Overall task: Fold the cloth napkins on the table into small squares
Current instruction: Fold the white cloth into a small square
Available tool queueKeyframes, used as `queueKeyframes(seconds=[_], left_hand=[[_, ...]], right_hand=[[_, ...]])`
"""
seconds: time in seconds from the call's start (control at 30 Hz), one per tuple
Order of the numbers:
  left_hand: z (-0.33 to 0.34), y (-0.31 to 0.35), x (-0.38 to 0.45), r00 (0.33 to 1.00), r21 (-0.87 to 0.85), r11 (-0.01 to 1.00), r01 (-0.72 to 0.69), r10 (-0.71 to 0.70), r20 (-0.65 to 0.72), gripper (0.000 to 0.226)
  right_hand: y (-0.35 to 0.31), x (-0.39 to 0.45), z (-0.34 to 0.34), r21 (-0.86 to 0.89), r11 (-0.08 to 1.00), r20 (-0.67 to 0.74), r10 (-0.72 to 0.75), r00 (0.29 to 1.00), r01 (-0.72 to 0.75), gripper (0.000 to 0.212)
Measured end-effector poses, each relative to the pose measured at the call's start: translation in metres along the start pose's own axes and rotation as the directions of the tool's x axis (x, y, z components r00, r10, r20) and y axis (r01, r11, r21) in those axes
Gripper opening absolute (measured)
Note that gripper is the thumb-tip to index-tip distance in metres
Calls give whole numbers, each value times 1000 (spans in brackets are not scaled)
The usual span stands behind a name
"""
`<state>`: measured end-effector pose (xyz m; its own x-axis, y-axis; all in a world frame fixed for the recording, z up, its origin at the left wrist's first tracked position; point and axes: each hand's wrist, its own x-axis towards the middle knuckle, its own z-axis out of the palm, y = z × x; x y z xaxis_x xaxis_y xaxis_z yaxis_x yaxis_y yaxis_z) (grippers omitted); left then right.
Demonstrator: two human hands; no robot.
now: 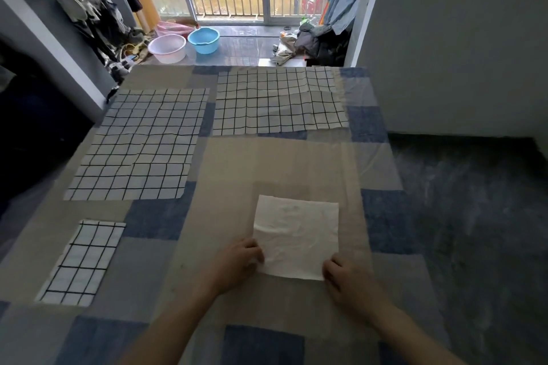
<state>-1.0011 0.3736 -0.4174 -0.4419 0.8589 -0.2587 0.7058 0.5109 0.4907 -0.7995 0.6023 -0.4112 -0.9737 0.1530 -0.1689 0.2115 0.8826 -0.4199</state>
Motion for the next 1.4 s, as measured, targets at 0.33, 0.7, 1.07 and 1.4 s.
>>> queueKeyframes(seconds=[0.33,0.7,1.07,1.4], left_hand=[[-1,19,-6,999,116,993,34,-34,-6,17],[-14,22,25,935,78,965,251,-221,-279,17],[-23,11,37,959,155,971,180,-139,-245,8],[-71,18,48,915,80,992,100,-60,-398,4]], right_hand=[[-1,-9,-24,97,995,137,25,990,-38,8],[21,24,-27,203,926,-62,338,939,-320,12],[34,38,-20,34,962,-45,274,961,-273,14],[38,59,-78,-61,991,-259,103,960,-122,7]])
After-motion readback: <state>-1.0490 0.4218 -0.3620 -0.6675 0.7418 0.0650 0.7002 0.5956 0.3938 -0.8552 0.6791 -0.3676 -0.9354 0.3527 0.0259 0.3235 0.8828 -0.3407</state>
